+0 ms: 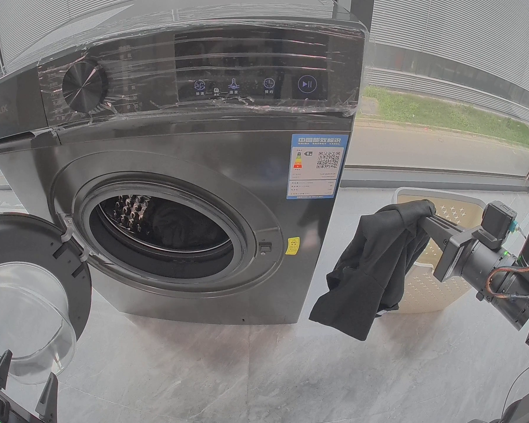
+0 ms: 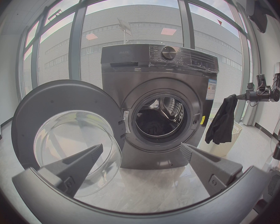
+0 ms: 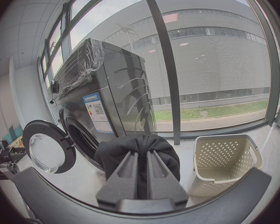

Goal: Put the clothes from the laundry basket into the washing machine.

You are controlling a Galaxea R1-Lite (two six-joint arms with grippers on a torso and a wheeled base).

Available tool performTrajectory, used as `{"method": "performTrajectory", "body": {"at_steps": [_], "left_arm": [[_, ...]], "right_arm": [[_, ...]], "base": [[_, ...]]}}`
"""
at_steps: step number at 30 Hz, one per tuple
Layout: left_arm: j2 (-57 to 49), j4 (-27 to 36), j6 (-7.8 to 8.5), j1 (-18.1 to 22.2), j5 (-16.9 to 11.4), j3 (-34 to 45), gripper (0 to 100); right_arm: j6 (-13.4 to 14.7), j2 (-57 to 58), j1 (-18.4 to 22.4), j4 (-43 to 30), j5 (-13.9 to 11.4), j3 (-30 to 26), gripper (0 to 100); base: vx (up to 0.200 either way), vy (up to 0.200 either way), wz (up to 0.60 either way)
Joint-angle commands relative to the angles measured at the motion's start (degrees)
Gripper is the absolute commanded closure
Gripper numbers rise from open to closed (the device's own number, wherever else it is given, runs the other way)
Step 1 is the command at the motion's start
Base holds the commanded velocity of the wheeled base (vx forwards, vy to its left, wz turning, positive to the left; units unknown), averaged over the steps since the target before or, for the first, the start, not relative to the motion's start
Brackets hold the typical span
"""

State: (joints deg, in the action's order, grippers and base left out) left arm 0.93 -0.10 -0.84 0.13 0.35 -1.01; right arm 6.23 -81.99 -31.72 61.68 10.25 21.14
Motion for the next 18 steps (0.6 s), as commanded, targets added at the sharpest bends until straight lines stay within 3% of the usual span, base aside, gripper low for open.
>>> {"method": "performTrajectory", "body": {"at_steps": [1,7,16,18], "left_arm": [[-0.93,0.01,-0.13,0.04,0.0,0.84,0],[-0.93,0.01,-0.13,0.04,0.0,0.84,0],[-0.93,0.01,-0.13,0.04,0.0,0.84,0],[-0.93,0.01,-0.13,0.04,0.0,0.75,0]], "right_arm": [[0.01,-0.1,-0.01,0.01,0.03,-0.04,100],[0.01,-0.18,-0.01,0.01,0.03,-0.13,100],[0.1,-0.54,-0.01,0.01,0.03,-0.13,100],[0.1,-0.54,-0.01,0.01,0.03,-0.13,100]], "base": [[-0.2,0.0,0.0],[-0.2,0.0,0.0],[0.0,0.0,0.0],[0.0,0.2,0.0]]}}
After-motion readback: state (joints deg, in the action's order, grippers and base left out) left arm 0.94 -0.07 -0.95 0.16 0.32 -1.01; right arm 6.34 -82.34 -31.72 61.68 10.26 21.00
